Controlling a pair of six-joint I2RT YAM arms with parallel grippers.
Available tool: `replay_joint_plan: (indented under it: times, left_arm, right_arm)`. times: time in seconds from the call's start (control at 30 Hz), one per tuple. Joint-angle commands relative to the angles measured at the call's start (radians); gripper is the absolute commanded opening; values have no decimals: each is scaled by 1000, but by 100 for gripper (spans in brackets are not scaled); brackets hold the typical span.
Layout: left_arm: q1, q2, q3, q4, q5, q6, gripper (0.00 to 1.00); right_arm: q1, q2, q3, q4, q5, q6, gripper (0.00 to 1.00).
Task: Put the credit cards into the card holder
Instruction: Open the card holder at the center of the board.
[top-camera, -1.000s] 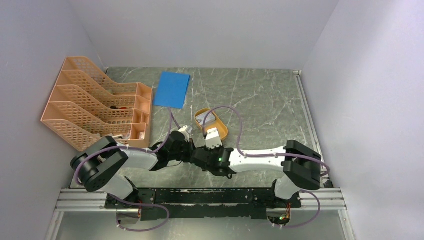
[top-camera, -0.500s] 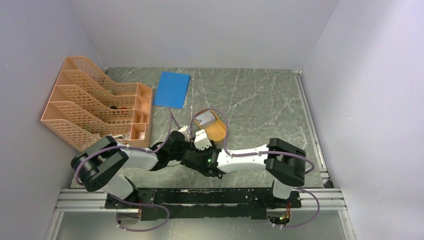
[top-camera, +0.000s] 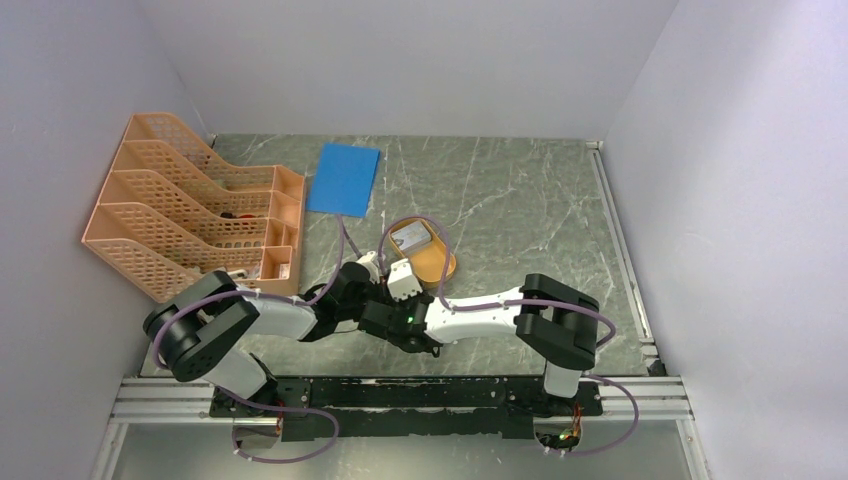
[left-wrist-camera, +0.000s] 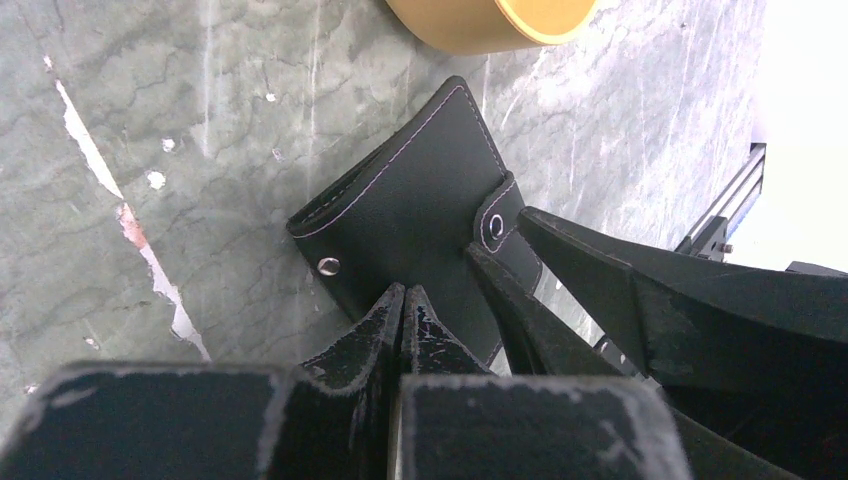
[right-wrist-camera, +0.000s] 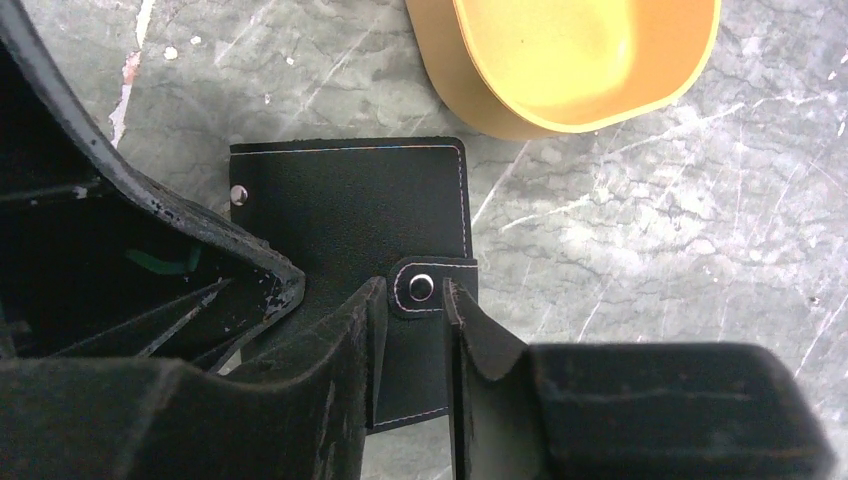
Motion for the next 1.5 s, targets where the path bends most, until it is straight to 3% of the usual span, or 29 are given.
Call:
replay_joint_plan:
  times: [0.0, 0.43, 1.1, 1.47]
  left_arm:
    - [4, 46, -37, -96, -38, 26, 5]
    - [4, 47, -38, -100, -44, 26, 5]
    - [4, 142, 23, -252, -137, 34, 5]
    - [4, 193, 24, -252, -141, 35, 5]
  right_arm:
    - [-16, 25, -2, -43, 50, 21, 29]
    - [-25, 25, -13, -51, 49, 32, 0]
    - [-25, -87, -21, -149, 83, 150, 0]
    - [-35, -138, -57, -162, 56, 194, 0]
